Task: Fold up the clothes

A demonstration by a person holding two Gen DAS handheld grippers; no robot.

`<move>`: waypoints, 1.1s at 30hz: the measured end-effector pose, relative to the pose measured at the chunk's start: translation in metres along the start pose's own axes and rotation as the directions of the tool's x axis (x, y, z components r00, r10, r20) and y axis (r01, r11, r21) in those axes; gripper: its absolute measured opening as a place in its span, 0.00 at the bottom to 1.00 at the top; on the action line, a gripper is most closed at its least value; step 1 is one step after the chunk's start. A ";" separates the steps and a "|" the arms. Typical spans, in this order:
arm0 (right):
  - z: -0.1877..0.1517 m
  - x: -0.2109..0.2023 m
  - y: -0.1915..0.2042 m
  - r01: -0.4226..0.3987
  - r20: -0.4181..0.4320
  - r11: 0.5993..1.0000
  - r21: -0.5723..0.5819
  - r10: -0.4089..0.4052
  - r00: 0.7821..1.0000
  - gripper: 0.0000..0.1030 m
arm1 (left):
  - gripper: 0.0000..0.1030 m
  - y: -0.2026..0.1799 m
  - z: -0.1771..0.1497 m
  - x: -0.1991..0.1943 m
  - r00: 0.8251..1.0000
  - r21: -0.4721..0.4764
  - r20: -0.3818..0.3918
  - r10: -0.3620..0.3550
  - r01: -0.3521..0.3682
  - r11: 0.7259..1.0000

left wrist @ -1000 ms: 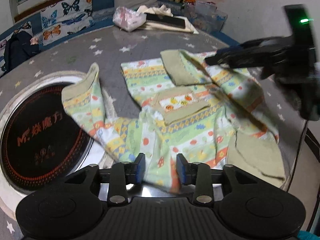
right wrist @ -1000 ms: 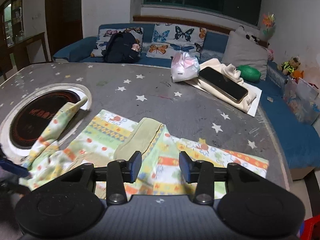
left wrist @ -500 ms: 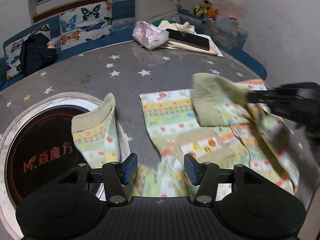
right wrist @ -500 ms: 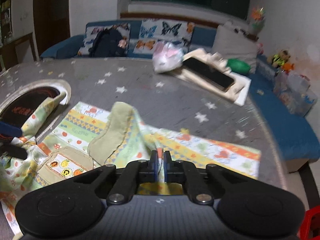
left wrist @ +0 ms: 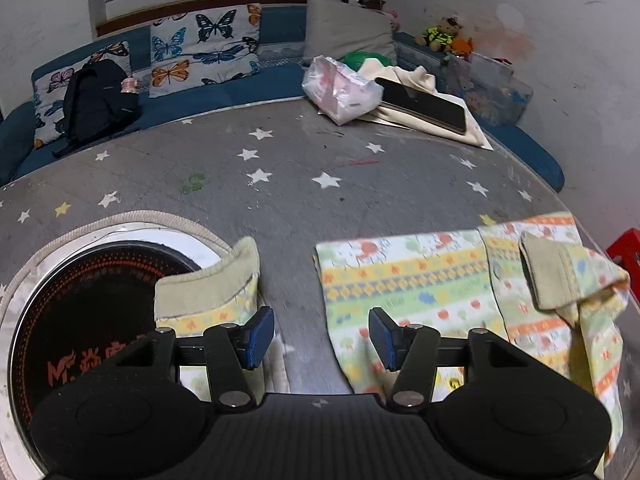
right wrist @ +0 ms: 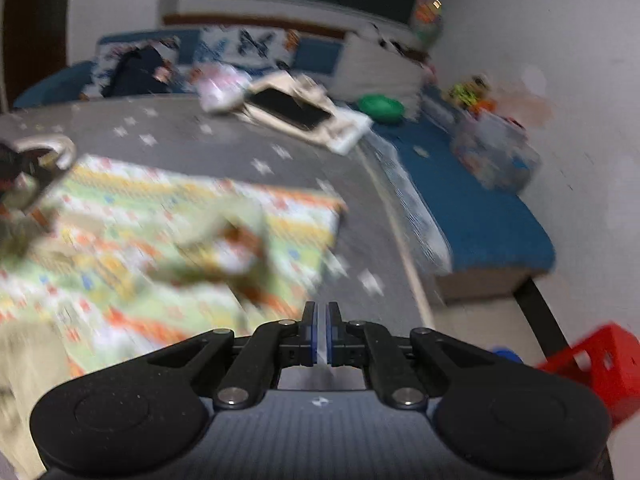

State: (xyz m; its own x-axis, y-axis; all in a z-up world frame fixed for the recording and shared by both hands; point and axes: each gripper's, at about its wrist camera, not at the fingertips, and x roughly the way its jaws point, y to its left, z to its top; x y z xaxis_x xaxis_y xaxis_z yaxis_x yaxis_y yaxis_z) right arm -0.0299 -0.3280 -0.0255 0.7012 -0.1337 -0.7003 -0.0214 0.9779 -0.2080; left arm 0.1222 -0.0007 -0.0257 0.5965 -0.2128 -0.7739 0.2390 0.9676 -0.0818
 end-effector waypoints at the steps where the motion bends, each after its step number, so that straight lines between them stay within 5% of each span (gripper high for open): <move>1: -0.005 -0.002 -0.005 0.010 -0.009 1.000 0.012 -0.010 1.000 0.04 | 0.55 0.000 0.002 0.003 1.000 -0.005 -0.002 0.001 -0.001 1.000; 5: 0.002 -0.010 -0.017 -0.038 0.029 0.997 0.062 0.037 0.999 0.09 | 0.57 0.000 0.011 0.013 1.000 -0.021 -0.002 0.024 -0.024 1.000; 9: 0.011 -0.009 -0.020 -0.087 0.058 0.993 0.085 0.082 0.995 0.29 | 0.59 0.000 0.017 0.024 0.999 -0.042 -0.008 0.037 -0.038 0.998; 15: 0.020 0.009 -0.009 -0.137 0.058 0.988 0.069 0.133 0.989 0.42 | 0.62 0.000 0.026 0.036 0.999 -0.055 -0.016 0.049 -0.050 0.997; 20: 0.028 0.025 0.001 -0.179 0.058 0.982 0.055 0.176 0.983 0.39 | 0.64 0.000 0.032 0.045 0.999 -0.067 -0.018 0.040 -0.041 0.997; 22: 0.031 0.031 0.005 -0.195 0.058 0.979 0.049 0.193 0.980 0.17 | 0.64 0.000 0.033 0.049 0.999 -0.071 -0.021 0.034 -0.036 0.997; 24: 0.034 0.037 0.009 -0.212 0.057 0.976 0.044 0.209 0.976 0.10 | 0.64 0.000 0.035 0.052 0.999 -0.077 -0.022 0.025 -0.027 0.997; 27: 0.036 0.040 0.011 -0.214 0.060 0.976 0.034 0.212 0.975 0.08 | 0.64 0.001 0.036 0.054 1.000 -0.080 -0.021 0.017 -0.018 0.997; 33: 0.020 0.012 -0.023 -0.062 0.023 0.997 0.045 0.061 0.998 0.16 | 0.64 0.000 0.039 0.062 1.000 -0.085 -0.021 0.005 -0.007 0.996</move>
State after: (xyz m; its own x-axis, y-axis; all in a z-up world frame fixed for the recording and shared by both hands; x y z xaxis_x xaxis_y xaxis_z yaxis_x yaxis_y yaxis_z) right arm -0.0065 -0.3488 -0.0156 0.7152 -0.0703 -0.6954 -0.0323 0.9906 -0.1333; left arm 0.1887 -0.0191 -0.0492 0.5818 -0.2051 -0.7870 0.1690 0.9770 -0.1297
